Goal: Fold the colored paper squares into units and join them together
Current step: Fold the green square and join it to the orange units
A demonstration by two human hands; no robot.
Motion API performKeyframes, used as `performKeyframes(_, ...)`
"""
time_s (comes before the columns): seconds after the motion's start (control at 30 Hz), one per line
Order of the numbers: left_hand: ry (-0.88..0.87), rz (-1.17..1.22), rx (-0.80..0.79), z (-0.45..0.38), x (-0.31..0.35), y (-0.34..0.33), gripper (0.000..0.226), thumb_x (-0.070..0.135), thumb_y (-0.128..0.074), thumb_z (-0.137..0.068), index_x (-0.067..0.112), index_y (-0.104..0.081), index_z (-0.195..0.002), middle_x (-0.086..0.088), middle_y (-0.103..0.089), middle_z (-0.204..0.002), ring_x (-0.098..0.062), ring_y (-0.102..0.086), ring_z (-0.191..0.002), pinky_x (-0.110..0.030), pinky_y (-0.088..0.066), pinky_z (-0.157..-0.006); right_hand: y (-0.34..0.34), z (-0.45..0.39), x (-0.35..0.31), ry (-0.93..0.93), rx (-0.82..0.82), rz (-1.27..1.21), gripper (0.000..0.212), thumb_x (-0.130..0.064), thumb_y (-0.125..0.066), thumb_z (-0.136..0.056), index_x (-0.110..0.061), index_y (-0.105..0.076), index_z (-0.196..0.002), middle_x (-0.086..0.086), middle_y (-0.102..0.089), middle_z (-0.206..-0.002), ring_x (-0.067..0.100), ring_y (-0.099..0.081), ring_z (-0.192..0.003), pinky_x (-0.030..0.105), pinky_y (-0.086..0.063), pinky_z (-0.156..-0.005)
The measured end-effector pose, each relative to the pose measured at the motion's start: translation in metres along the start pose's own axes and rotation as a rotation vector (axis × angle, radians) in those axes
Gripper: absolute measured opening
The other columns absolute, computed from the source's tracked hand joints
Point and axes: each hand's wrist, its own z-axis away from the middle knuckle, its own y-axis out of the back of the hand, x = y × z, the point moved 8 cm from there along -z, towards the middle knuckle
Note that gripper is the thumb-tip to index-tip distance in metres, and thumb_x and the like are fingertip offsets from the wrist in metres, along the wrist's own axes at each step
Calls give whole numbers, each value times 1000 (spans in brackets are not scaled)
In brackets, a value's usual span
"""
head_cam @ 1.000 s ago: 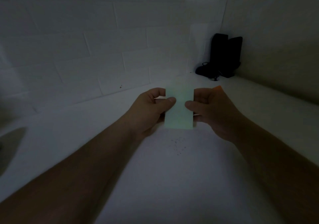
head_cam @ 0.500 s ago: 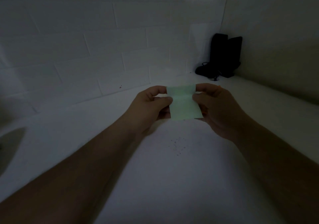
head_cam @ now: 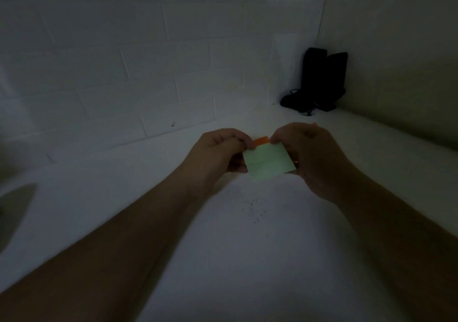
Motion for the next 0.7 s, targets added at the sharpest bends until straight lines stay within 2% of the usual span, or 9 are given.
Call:
performKeyframes(0.07, -46, -39, 2, 1, 1, 0, 18, -2, -59, -99, 10, -72, -99, -18, -73, -84, -24, -71, -79, -36, -61, -76, 0, 0, -1, 61, 6, 68, 12, -6, -69, -91, -18, -71, -95, 10, -67, -78, 29, -67, -76, 42, -59, -63)
performKeyframes(0.1, -59, -42, 6, 1, 1, 0, 17, -3, -61, -98, 9, -72, -104, -24, -72, -86, -26, -72, -81, -37, -62, -79, -1, -1, 0, 62, 1, 86, 19, -6, -71, -90, -22, -71, -99, 17, -67, -80, 36, -68, -79, 57, -61, -68)
performKeyframes(0.17, -72, -37, 16, 0, 0, 2, 17, -3, -61, -98, 7, -71, -107, -32, -72, -95, -27, -73, -84, -39, -63, -83, -3, -2, 5, 25, 0, 78, 21, -7, -72, -90, -24, -72, -103, 22, -70, -91, 38, -71, -91, 62, -58, -78)
performKeyframes(0.27, -89, -65, 21, 0, 1, 3, 17, -3, -62, -98, 7, -71, -108, -27, -73, -90, -25, -74, -83, -40, -63, -85, -3, -3, 11, -33, 7, 76, 10, -14, -73, -91, -23, -76, -93, 14, -74, -99, 32, -73, -95, 61, -59, -81)
performKeyframes(0.37, -78, -106, 32, -1, 0, 4, 16, 1, -66, -97, 10, -73, -108, -26, -72, -85, -27, -72, -82, -41, -63, -87, -3, -3, 12, -43, 8, 111, 10, -18, -72, -91, -23, -77, -84, 12, -74, -99, 32, -72, -96, 61, -59, -81)
performKeyframes(0.47, -54, -160, 43, -3, -4, 5, 11, 10, -69, -96, 13, -78, -102, -20, -75, -84, -22, -69, -76, -43, -61, -84, -1, -4, 11, -32, 25, 121, 16, -17, -70, -93, -23, -77, -79, 15, -73, -96, 37, -71, -95, 65, -56, -80)
performKeyframes(0.57, -46, -214, 27, -3, -6, 4, 11, 17, -70, -97, 12, -80, -95, -21, -75, -87, -20, -66, -74, -46, -60, -83, -2, -3, 12, -37, 16, 128, 16, -20, -69, -94, -24, -77, -81, 19, -72, -99, 45, -67, -100, 71, -52, -81)
performKeyframes(0.63, -44, -234, 32, -3, -7, 4, 13, 19, -70, -97, 11, -80, -94, -21, -75, -86, -20, -66, -74, -48, -60, -84, -3, -4, 14, -60, 4, 106, 15, -19, -68, -94, -21, -76, -82, 18, -72, -99, 43, -68, -99, 67, -54, -82)
performKeyframes(0.7, -47, -241, 27, -4, -7, 5, 13, 18, -70, -97, 9, -79, -93, -21, -74, -86, -20, -65, -73, -46, -60, -81, -2, -4, 16, -87, -5, 73, 11, -16, -68, -94, -15, -74, -85, 15, -73, -97, 35, -72, -93, 56, -60, -80)
